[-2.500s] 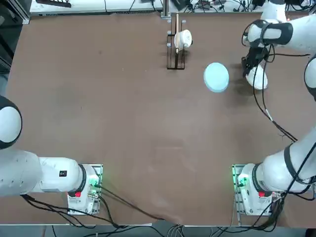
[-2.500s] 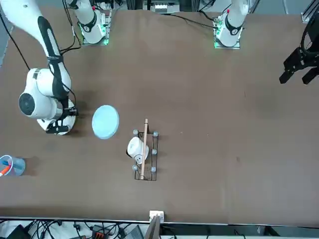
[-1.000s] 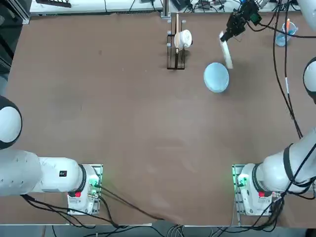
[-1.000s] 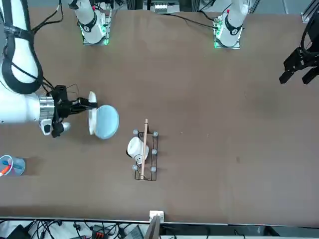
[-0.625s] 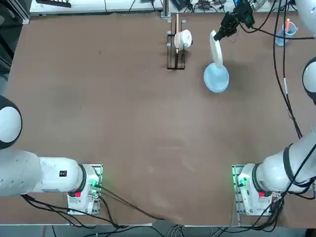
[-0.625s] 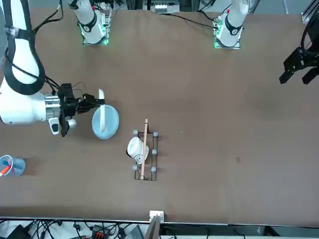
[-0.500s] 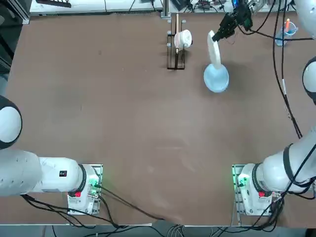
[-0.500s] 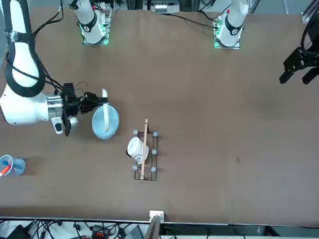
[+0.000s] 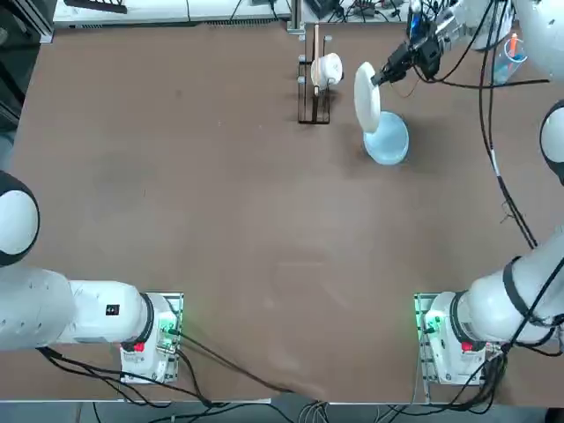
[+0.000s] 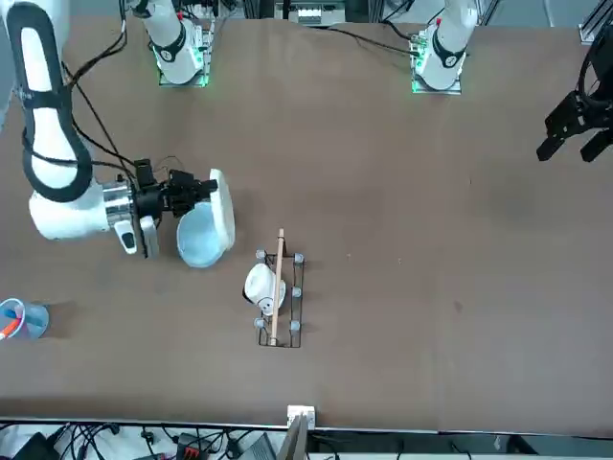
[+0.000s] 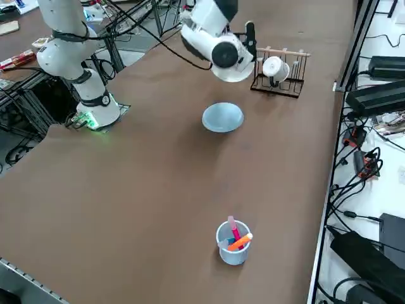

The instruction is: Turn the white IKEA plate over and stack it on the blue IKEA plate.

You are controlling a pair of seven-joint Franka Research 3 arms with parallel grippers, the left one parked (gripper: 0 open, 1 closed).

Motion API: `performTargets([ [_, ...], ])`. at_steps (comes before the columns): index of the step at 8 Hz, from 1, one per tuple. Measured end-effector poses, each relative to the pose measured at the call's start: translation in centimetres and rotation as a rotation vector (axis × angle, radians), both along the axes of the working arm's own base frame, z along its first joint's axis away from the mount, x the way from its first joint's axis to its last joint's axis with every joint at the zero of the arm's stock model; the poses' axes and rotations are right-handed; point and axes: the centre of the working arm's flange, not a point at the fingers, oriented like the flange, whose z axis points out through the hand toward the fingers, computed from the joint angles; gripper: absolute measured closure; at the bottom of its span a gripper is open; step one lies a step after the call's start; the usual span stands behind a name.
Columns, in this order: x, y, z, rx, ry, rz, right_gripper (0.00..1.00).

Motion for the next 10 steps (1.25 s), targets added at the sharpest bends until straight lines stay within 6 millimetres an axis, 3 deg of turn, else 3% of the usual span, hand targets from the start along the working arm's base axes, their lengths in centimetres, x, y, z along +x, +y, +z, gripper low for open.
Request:
performTargets([
  [2, -2.0, -0.8, -3.6, 0.086, -0.058, 0.006, 0.97],
  [6, -3.3, -3.2, -7.0, 0.230, -0.206, -0.066, 0.97],
  [8, -4.7, -3.8, -10.7, 0.303, -0.240, -0.112, 0.97],
  [10, -6.3, -4.6, -13.3, 0.352, -0.242, -0.148, 0.97],
])
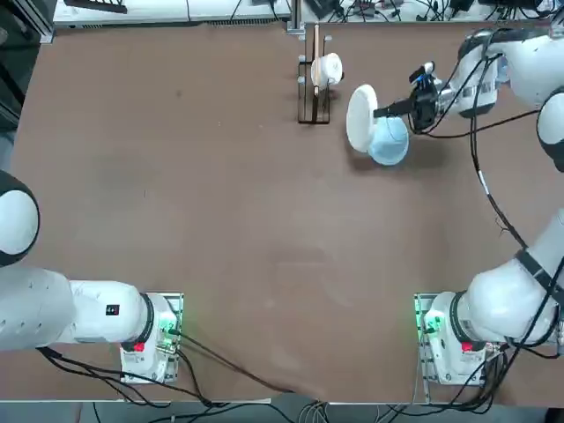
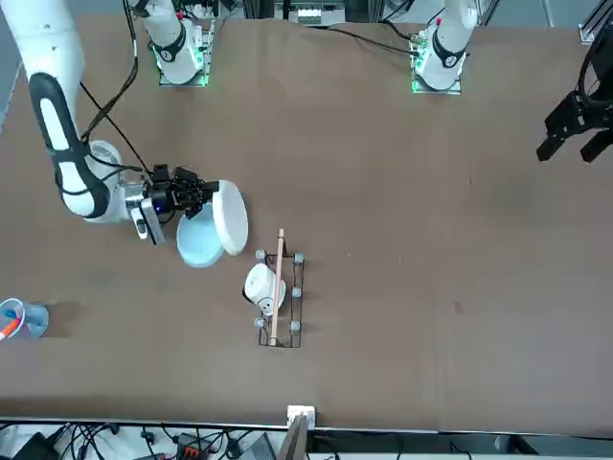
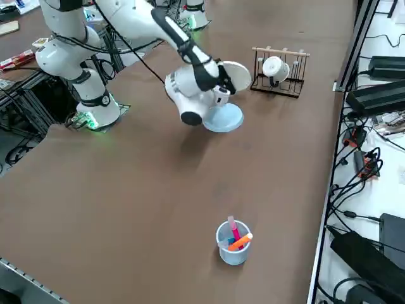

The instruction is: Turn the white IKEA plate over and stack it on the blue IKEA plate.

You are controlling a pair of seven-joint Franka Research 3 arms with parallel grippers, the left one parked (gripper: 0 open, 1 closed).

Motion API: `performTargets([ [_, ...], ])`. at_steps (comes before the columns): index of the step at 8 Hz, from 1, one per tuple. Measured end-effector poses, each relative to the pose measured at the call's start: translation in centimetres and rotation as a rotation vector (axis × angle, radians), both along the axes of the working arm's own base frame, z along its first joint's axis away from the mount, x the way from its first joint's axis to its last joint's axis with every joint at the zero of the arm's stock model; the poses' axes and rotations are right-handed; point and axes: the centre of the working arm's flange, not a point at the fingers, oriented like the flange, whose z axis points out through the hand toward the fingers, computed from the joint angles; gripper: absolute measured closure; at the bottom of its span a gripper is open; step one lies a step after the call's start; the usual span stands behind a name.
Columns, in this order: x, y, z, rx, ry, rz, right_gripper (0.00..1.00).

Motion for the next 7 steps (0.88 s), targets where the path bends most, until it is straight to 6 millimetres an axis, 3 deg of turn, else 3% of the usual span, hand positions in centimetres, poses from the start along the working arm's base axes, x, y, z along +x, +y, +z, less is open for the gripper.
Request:
performTargets([
  [3, -1.0, -0.8, -0.8, 0.015, -0.010, -0.016, 0.97],
  [7, -1.8, -3.4, -2.0, -0.004, -0.017, -0.019, 0.97],
])
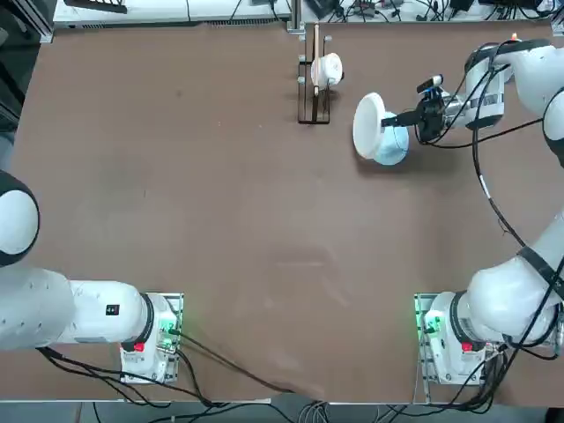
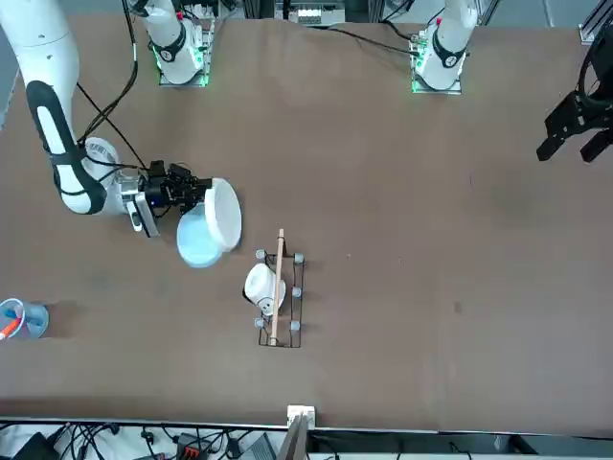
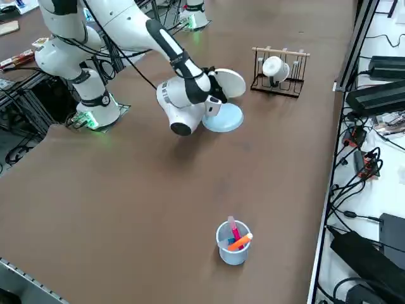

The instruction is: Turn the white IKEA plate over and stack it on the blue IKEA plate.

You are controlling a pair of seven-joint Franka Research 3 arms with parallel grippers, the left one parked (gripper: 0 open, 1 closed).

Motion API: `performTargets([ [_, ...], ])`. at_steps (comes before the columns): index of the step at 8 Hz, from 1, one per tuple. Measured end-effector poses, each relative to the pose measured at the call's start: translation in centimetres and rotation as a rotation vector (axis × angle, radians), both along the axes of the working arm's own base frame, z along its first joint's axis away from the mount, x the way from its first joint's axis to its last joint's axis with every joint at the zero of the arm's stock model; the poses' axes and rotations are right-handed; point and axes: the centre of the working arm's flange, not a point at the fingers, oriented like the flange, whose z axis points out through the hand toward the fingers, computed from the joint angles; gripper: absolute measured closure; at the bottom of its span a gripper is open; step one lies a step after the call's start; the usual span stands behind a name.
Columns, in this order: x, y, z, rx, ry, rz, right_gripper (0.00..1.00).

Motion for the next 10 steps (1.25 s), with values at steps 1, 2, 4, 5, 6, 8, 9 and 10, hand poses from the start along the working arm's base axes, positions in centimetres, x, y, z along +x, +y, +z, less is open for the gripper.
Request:
performTargets([
  [1, -0.3, -0.8, -0.6, -0.002, -0.007, -0.002, 0.97],
  [2, -0.6, -1.3, -1.3, 0.003, -0.011, -0.008, 0.97],
  [4, -1.0, -1.6, -2.0, 0.024, -0.014, -0.007, 0.97],
  [5, -1.1, -2.1, -2.2, 0.025, -0.018, -0.007, 0.97],
  [6, -1.2, -2.8, -2.5, 0.020, -0.024, -0.002, 0.97],
  [8, -1.1, -4.7, -2.7, -0.009, -0.049, 0.018, 0.97],
  [9, -0.8, -5.7, -2.6, -0.029, -0.061, 0.031, 0.97],
  [10, -0.4, -6.6, -2.5, -0.048, -0.074, 0.041, 0.97],
])
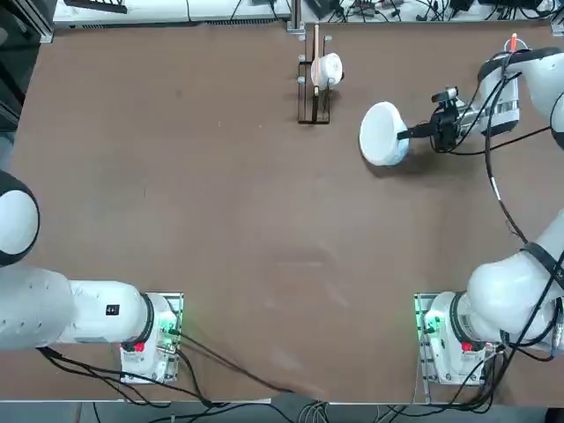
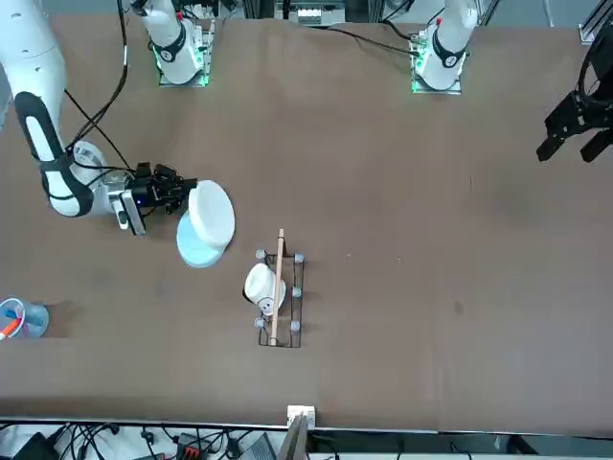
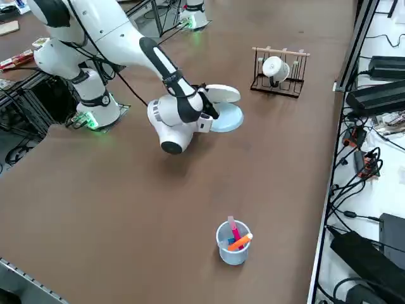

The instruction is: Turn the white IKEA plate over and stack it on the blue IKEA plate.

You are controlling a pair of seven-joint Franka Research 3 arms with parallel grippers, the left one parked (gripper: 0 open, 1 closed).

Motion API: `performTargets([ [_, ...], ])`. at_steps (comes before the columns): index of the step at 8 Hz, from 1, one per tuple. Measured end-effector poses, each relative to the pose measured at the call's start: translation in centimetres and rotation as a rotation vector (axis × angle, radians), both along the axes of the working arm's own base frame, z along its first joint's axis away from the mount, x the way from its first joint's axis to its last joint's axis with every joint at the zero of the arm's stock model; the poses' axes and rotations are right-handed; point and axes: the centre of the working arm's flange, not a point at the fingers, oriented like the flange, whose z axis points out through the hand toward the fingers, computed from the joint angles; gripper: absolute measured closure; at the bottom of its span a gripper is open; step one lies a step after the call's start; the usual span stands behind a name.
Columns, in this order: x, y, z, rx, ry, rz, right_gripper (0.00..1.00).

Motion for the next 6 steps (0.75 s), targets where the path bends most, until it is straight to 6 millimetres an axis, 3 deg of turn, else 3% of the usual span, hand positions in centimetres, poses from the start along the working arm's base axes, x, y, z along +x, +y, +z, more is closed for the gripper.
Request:
performTargets([
  [4, 1.1, -2.9, -0.6, -0.078, -0.024, 0.019, 0.90],
  [5, 1.5, -3.4, -0.9, -0.093, -0.030, 0.018, 0.85],
  [6, 1.8, -3.7, -1.2, -0.107, -0.033, 0.014, 0.65],
])
